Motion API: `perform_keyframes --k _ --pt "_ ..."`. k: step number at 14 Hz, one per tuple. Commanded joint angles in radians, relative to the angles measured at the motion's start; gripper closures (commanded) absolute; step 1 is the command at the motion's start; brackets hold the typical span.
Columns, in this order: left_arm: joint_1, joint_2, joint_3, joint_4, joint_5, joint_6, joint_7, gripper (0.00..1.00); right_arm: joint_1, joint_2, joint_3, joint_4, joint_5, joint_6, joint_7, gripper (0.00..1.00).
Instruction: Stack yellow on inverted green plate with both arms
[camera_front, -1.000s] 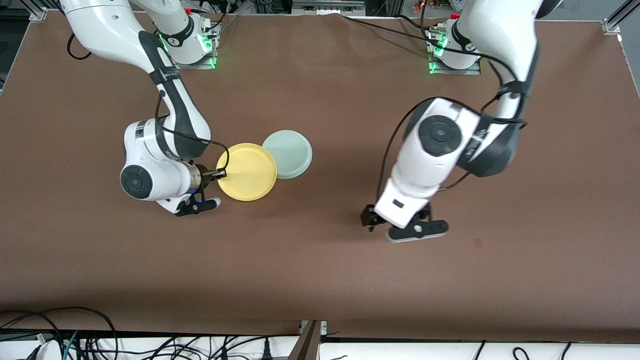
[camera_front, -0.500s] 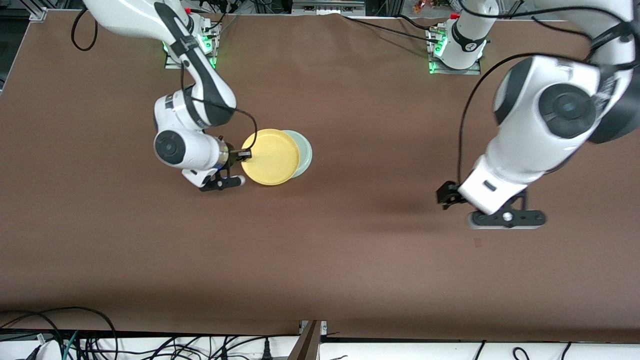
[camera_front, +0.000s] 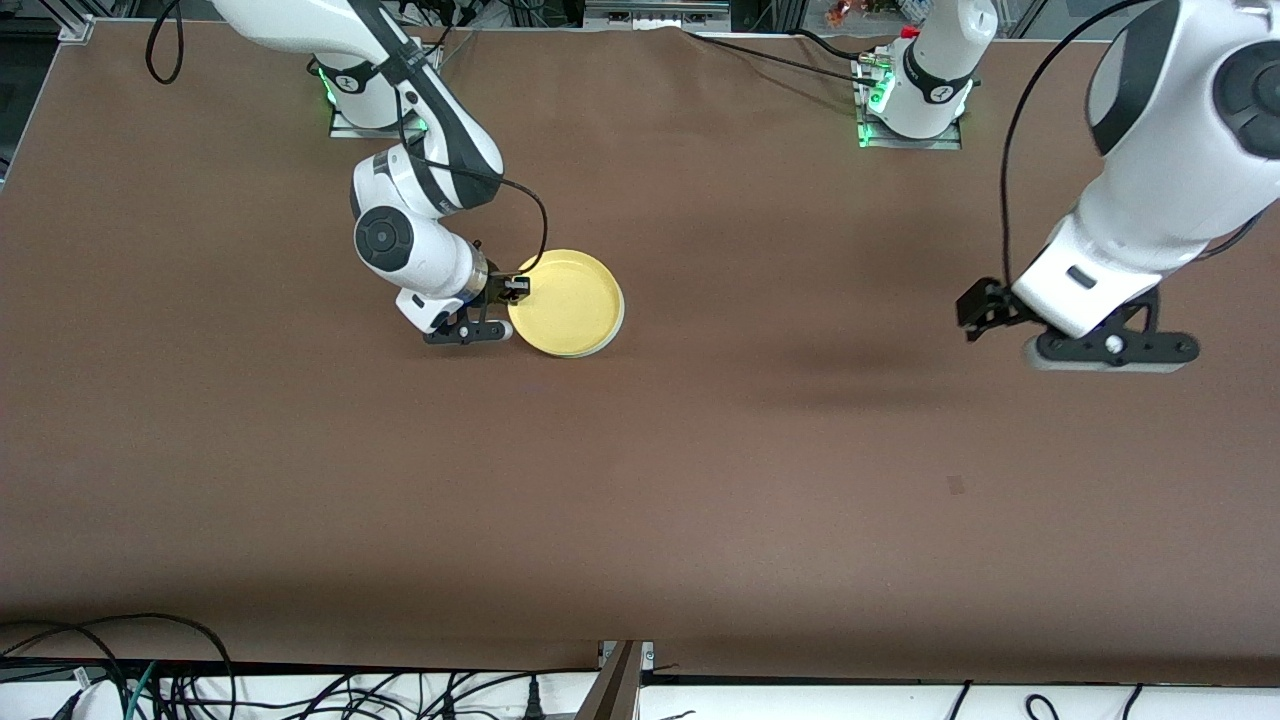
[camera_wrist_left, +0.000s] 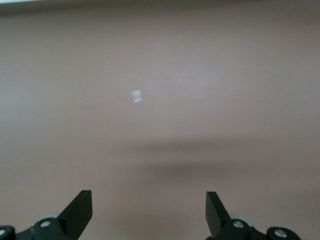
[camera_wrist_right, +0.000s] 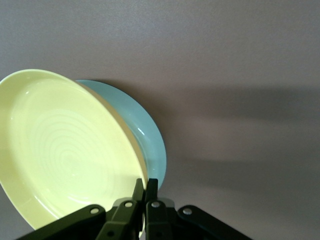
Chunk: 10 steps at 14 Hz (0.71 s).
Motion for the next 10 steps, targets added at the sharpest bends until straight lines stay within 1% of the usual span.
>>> perform_keyframes --k 1,3,4,7,10 --pt "0.122 -0.206 -0.014 -0.221 -0.035 0.019 0.127 0.0 -0.005 -0.03 0.02 -0.067 0.017 0.062 0.022 1.0" --pt "0.16 -0.309 -0.012 -0.331 -0.042 0.021 0.171 0.0 -0.005 -0.029 0.021 -0.09 0.017 0.081 0.022 1.0" --pt "0.184 -0.325 -0.009 -0.35 -0.058 0.022 0.191 0.0 -0.005 -0.03 0.023 -0.094 0.017 0.082 0.022 1.0" --pt "0.286 -0.303 -0.003 -0.339 -0.179 0.025 0.325 0.0 -0.005 -0.029 0.033 -0.096 0.017 0.084 0.022 1.0" --pt "0.287 -0.303 -0.009 -0.333 -0.182 0.024 0.336 0.0 -0.002 -0.024 0.033 -0.099 0.017 0.093 0.022 1.0"
